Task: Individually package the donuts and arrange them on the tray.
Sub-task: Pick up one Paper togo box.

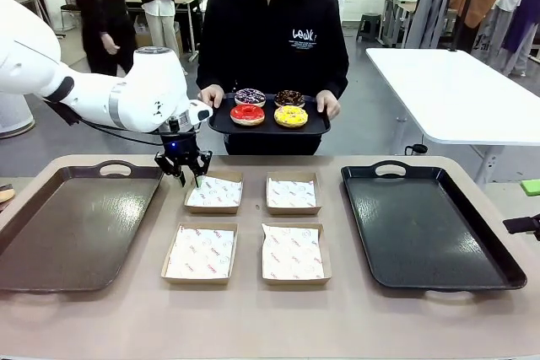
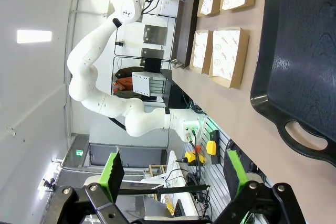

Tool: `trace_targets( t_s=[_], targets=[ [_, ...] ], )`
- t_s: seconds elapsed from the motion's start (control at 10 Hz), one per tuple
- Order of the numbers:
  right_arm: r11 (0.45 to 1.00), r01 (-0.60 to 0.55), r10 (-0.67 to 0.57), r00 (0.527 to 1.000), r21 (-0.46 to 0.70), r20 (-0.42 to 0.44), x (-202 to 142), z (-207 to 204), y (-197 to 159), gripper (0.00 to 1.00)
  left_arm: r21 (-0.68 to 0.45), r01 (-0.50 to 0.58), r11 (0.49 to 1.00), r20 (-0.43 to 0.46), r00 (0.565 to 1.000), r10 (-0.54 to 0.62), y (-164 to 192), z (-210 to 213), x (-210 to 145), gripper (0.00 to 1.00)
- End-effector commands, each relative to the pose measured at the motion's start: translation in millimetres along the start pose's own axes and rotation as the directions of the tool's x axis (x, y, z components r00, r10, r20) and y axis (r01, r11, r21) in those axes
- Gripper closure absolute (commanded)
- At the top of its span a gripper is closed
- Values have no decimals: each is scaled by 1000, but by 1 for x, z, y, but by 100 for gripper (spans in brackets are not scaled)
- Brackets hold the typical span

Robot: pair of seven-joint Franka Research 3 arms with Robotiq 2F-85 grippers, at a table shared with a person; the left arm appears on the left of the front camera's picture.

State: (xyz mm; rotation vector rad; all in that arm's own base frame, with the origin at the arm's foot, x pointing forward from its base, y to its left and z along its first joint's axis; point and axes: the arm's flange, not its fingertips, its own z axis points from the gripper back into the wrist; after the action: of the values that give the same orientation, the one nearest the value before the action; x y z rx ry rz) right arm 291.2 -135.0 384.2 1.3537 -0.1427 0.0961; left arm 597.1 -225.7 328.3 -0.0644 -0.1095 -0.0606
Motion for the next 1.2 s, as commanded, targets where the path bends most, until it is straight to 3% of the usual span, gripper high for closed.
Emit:
trace_targets(
  t_s=[0.0, 0.6, 0.8, 1.1],
  targets=[
    [1000, -9, 9, 1000, 14, 2, -1, 2, -1, 0, -24, -50, 998, -39, 998, 49, -3, -2, 7, 100],
    [1000, -9, 9, 1000, 14, 2, -1, 2, -1, 0, -11, -81, 997, -106, 991, 80, -7, 17, 9, 100],
    [1000, -9, 9, 1000, 14, 2, -1, 2, -1, 0, 16, -76, 997, -150, 986, 78, -21, 60, 7, 100],
    [1000, -9, 9, 1000, 14, 2, -1, 2, -1, 0, 113, -72, 991, -101, 991, 83, -42, 133, 8, 100]
  ],
)
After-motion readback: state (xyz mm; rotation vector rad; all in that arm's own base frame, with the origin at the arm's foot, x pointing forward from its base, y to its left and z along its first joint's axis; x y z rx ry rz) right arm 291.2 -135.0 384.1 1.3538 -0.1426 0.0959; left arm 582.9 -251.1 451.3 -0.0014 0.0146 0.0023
